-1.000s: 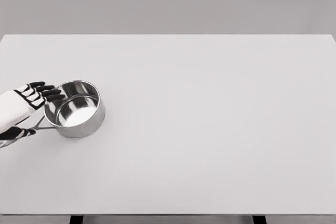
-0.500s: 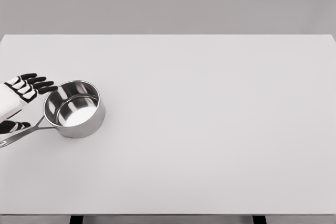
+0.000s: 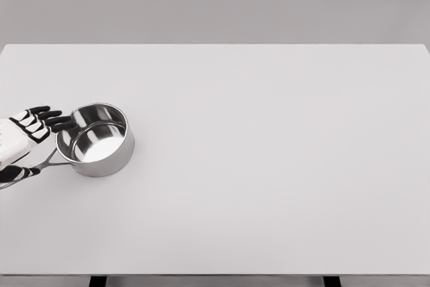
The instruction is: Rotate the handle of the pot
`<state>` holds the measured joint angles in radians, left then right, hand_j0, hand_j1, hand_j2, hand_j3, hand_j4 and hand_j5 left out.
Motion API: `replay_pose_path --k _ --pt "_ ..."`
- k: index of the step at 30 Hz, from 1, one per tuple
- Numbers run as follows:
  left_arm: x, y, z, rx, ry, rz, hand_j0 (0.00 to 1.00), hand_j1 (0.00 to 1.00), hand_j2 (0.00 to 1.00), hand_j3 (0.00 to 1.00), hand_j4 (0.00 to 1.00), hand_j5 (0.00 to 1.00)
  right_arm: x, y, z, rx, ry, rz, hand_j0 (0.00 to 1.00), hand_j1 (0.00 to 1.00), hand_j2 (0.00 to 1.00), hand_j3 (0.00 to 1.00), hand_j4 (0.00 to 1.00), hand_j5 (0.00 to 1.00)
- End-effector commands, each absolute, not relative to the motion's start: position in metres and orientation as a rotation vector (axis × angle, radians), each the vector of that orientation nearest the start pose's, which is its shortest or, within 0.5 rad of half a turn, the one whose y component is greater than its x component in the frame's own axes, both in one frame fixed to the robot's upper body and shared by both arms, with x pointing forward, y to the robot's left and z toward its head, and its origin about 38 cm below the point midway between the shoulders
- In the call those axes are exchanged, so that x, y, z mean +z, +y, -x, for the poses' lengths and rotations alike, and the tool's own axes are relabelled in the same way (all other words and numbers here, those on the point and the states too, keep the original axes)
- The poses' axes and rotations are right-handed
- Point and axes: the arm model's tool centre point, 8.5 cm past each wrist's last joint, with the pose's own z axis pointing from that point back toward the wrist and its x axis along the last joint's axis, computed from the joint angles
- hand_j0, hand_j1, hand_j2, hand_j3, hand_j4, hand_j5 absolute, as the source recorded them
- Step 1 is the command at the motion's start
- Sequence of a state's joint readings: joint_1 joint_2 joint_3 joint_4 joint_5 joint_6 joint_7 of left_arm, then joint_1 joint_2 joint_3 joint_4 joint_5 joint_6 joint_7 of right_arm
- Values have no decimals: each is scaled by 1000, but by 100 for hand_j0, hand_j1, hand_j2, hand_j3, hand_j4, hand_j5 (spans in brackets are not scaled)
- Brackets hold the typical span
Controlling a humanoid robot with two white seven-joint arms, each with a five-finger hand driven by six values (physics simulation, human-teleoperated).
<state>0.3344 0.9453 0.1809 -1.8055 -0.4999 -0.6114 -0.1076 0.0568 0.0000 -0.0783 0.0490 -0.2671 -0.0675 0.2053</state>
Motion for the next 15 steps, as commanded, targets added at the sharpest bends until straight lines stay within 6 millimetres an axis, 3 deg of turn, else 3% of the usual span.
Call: replay_pose_path --k 1,15 --pt "201 403 -284 -1755 -1571 -674 100 100 100 100 100 100 -259 -256 42 -346 -12 -91 100 100 100 100 100 100" --pt "196 401 -283 -1773 -1559 -664 100 100 100 100 100 100 -259 -256 42 -346 -12 -91 100 100 100 100 100 100"
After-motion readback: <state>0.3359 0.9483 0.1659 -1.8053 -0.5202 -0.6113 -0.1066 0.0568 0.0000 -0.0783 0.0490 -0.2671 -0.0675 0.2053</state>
